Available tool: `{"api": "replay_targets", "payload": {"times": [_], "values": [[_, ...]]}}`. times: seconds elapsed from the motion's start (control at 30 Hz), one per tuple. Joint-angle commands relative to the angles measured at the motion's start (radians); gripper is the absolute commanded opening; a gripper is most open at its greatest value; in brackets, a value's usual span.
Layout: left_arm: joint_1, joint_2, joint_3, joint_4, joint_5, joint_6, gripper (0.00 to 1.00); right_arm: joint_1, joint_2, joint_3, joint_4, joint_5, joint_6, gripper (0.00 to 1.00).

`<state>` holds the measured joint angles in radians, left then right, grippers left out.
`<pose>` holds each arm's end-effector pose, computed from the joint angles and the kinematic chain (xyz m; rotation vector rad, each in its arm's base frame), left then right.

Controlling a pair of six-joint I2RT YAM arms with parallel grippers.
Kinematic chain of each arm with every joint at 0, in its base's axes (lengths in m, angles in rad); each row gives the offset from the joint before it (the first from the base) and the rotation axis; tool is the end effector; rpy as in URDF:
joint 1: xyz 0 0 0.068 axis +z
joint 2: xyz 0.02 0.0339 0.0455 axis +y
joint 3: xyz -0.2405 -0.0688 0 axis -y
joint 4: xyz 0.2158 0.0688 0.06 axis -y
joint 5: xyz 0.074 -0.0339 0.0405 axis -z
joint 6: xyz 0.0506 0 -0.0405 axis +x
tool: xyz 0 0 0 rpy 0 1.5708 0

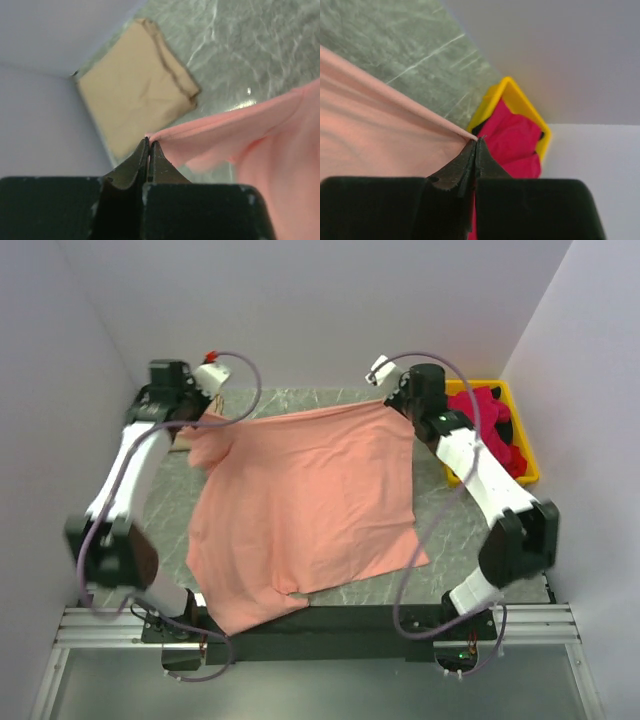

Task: Fold and stack the t-shirts
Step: Flatten the tshirt out

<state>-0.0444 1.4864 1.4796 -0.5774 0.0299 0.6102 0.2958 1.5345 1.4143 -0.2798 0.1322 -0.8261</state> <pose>0.3195 -0.0157 0.3430 0.7139 2.0486 0.2944 0.3339 0.0948 0.3392 -0.9877 1.7367 -0.4743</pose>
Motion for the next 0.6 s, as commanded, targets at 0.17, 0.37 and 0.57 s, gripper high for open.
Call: {"api": "replay_targets", "payload": {"times": [0.17, 0.37, 0.57], "values": [[-0.04, 0.809, 0.903, -0.044, 0.033, -0.147, 0.23, -0.046, 0.535, 0.572, -0.121, 0.127, 0.071, 0.4], [-0.035, 0.699, 0.701, 0.048, 0.094, -0.219, 0.58, -0.053, 0.491, 0.632, -0.41, -0.026, 0.177, 0.58], [0.095, 0.401, 0.355, -0.086, 0.299, -0.367, 0.63, -0.047, 0.443, 0.476, -0.645, -0.226, 0.246, 0.45]]}}
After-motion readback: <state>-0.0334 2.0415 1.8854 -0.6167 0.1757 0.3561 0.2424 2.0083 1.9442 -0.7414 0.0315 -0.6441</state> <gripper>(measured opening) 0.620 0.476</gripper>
